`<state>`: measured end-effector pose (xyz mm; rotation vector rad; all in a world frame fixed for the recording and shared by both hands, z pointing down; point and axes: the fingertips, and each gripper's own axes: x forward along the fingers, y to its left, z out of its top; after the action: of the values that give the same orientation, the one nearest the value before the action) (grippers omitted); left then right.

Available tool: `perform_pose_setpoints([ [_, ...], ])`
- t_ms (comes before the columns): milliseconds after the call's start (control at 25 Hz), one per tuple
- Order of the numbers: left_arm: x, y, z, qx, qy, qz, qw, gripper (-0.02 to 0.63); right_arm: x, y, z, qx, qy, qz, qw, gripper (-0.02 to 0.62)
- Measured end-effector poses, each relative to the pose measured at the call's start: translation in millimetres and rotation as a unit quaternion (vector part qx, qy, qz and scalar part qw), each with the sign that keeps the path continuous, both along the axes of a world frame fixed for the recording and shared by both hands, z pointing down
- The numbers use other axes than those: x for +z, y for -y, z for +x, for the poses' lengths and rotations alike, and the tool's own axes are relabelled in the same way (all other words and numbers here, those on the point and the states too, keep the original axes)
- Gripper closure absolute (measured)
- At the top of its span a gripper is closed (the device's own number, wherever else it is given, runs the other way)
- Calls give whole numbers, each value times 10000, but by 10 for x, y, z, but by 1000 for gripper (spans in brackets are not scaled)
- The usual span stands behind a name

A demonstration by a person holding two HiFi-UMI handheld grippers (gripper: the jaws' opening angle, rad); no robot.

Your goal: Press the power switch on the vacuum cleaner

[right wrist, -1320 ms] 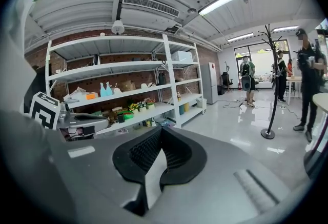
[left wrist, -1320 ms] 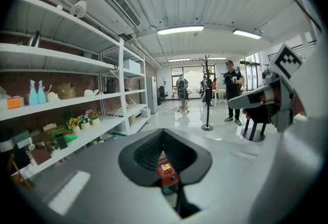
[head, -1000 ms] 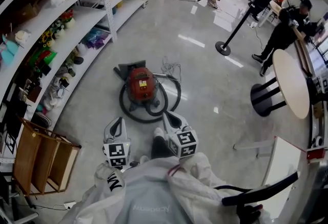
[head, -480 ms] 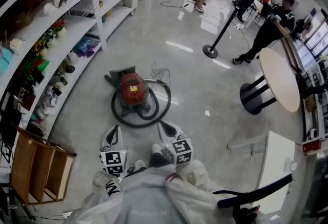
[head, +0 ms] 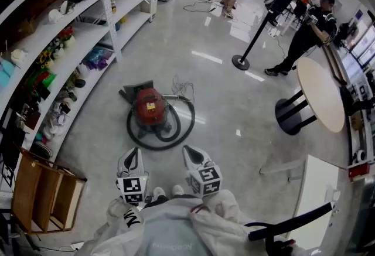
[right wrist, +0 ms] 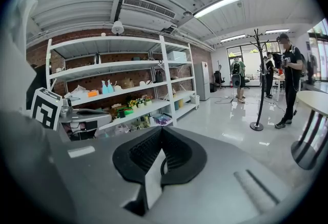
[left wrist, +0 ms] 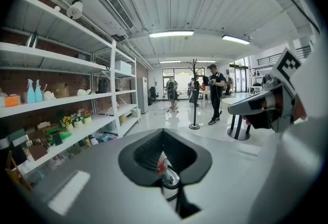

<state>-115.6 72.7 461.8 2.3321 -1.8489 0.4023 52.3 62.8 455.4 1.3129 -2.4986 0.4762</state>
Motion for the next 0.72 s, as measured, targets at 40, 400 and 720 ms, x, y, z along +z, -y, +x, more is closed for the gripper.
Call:
perform_pose_setpoints([
  [40, -15, 11, 12, -33, 8, 4, 10000, 606, -8, 26, 17, -20, 15, 8, 10000, 595],
  [400, -20, 57, 198, -207, 49, -42, 9998, 606, -61, 171, 199, -175, 124, 80, 9997, 595],
  [720, -109, 146, 274, -301, 82, 92, 9995, 606, -135, 307, 284, -234, 173, 271, 9992, 595],
])
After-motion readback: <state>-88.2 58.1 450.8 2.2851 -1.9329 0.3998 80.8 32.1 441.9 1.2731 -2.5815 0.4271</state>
